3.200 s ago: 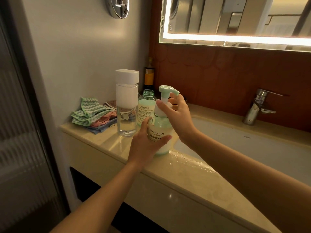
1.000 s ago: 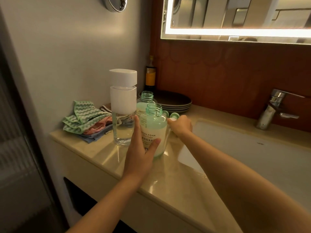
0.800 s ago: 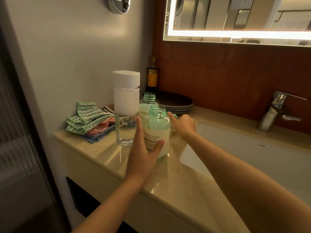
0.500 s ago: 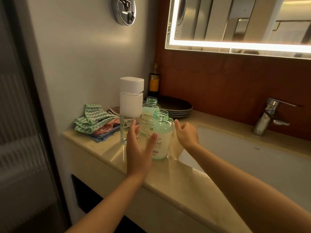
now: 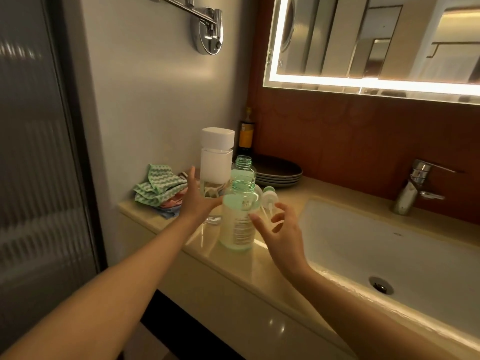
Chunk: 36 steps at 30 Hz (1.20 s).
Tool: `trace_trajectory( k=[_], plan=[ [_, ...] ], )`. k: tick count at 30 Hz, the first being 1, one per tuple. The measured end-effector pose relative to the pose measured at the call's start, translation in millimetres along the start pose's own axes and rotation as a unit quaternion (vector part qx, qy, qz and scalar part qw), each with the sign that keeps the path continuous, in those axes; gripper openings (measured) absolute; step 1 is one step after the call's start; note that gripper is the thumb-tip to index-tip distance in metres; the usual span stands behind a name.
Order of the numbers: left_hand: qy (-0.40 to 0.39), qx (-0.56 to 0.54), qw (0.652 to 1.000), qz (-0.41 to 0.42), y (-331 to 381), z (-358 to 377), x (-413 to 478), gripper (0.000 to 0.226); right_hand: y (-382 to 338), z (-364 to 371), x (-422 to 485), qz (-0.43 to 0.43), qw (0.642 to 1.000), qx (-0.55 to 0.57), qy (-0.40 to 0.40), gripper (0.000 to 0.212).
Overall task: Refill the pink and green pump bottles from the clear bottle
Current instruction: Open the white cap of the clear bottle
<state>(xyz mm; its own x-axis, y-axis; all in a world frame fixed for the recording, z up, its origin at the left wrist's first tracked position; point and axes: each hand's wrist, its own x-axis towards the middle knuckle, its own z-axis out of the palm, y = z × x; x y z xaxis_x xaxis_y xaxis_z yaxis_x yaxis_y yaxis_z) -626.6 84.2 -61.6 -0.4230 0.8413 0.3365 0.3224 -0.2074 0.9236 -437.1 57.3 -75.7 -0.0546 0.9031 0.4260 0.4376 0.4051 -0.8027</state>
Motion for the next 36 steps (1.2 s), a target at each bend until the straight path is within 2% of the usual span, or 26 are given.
trace_trajectory(
  k=[3,6,11,16,21,23,25,27,30,32,36],
  plan=[
    [-0.001,0.017,1.000,0.008,3.6,-2.9,-0.6,0.066,-6.7,8.9,-3.5,-0.040,0.999,-0.032,-0.005,0.080],
    [0.024,0.028,0.999,0.040,-2.2,-8.0,-2.2,0.051,-11.7,19.1,-3.5,-0.075,0.996,-0.042,-0.027,0.087],
    [0.051,0.014,0.998,0.041,-1.4,-10.4,-7.1,0.056,-17.7,39.7,-2.6,-0.105,0.992,0.002,-0.064,0.089],
    [0.035,-0.003,0.999,0.034,4.7,-23.6,-14.0,0.065,-14.1,46.1,10.0,-0.077,0.997,0.015,-0.022,0.082],
    [0.019,-0.005,0.999,0.034,7.8,-31.0,-23.0,0.063,-17.5,48.0,30.0,-0.041,0.999,-0.014,0.021,0.074],
    [0.013,-0.004,1.000,0.028,7.4,-35.1,-26.2,0.064,-18.6,50.8,36.6,-0.033,0.996,-0.074,0.032,0.070],
    [0.007,-0.005,1.000,0.029,7.0,-38.5,-31.2,0.065,-16.7,53.3,41.0,-0.008,0.982,-0.183,0.040,0.071],
    [0.001,-0.006,1.000,0.031,6.5,-41.6,-36.4,0.061,-15.8,53.6,43.0,0.014,0.973,-0.226,0.038,0.075],
    [-0.010,0.003,0.999,0.038,4.4,-44.0,-42.7,0.059,-19.2,48.8,42.8,0.008,0.976,-0.215,0.031,0.078],
    [-0.020,0.011,0.999,0.043,4.9,-42.6,-47.3,0.067,-24.9,39.9,44.0,-0.006,0.982,-0.182,0.044,0.072],
    [-0.055,0.004,0.997,0.055,15.4,-28.9,-63.6,0.063,-52.0,11.3,49.4,-0.050,0.997,-0.002,0.066,0.052]
  ],
)
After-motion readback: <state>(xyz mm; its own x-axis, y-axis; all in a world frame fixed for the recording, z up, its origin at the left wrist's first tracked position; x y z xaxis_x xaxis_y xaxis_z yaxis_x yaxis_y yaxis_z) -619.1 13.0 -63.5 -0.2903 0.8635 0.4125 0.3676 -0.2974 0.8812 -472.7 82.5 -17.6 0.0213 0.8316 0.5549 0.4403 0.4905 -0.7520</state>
